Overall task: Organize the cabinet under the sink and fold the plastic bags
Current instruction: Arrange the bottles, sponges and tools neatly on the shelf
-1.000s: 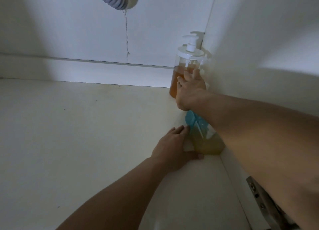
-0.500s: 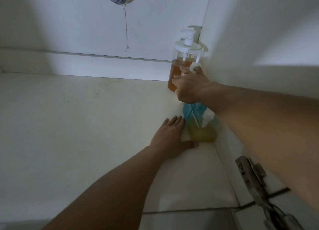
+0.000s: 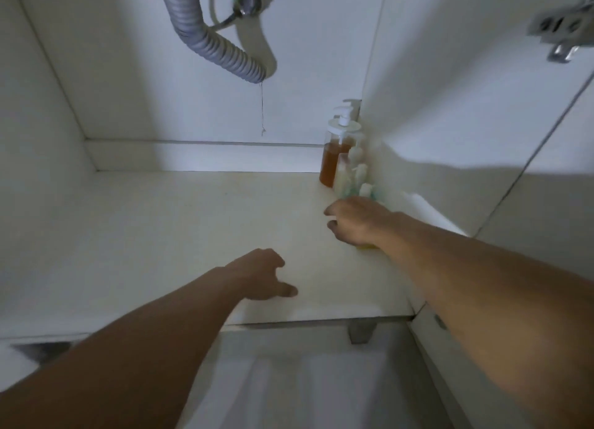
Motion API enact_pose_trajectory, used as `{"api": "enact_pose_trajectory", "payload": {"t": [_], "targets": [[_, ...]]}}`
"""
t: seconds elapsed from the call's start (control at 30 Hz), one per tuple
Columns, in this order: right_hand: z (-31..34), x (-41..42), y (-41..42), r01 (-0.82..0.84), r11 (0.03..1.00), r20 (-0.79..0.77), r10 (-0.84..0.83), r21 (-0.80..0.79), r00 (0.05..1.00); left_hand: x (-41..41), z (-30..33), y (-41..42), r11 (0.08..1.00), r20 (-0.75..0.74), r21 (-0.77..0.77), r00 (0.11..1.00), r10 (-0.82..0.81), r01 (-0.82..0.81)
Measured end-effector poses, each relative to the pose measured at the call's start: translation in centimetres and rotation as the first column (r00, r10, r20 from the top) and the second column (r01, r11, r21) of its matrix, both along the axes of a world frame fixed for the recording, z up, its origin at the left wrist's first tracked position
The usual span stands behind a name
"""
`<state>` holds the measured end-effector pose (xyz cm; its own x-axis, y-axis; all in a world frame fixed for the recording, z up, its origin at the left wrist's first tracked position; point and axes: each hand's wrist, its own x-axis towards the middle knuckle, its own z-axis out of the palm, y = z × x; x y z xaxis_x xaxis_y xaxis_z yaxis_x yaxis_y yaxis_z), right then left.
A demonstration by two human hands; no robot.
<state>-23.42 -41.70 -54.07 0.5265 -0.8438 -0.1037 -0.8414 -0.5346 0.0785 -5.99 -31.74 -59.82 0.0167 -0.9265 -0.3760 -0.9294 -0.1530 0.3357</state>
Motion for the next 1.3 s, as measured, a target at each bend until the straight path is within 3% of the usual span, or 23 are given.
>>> {"api": "enact_pose_trajectory", "payload": {"t": [0.17,0.3,0.43,0.67,0.93,1.3], "targets": [[0.8,-0.9,7.7,0.082,0.991,0.035,-0.086,0.104,0.996,2.4,3.4,6.3,0.999,0.098,0.008,0.995,0.031,-0.032],[-0.3,-1.1,11.0,0.055,0.991,0.023,-0.058,0.125,0.998,3.7,3.8,9.7,0.997,0.047,-0.012,0.996,0.074,-0.073],[-2.4,-1.0,13.0,0.014,0.989,0.108,-0.031,0.147,0.994,4.1,3.3,12.5,0.993,0.060,-0.020,0.992,0.115,-0.114],[-7.5,0.4,17.7,-0.145,0.960,0.210,0.094,0.238,0.973,4.4,0.4,18.5,0.986,0.164,0.044,0.975,0.150,-0.159],[-12.3,3.5,23.4,-0.243,0.886,0.226,0.163,0.394,0.960,5.8,-1.8,25.9,0.943,0.323,0.229,0.933,0.160,-0.241],[-18.0,8.6,27.2,-0.265,0.846,0.258,0.158,0.463,0.953,11.9,-8.7,29.7,0.932,0.351,0.232,0.918,0.186,-0.278]]}}
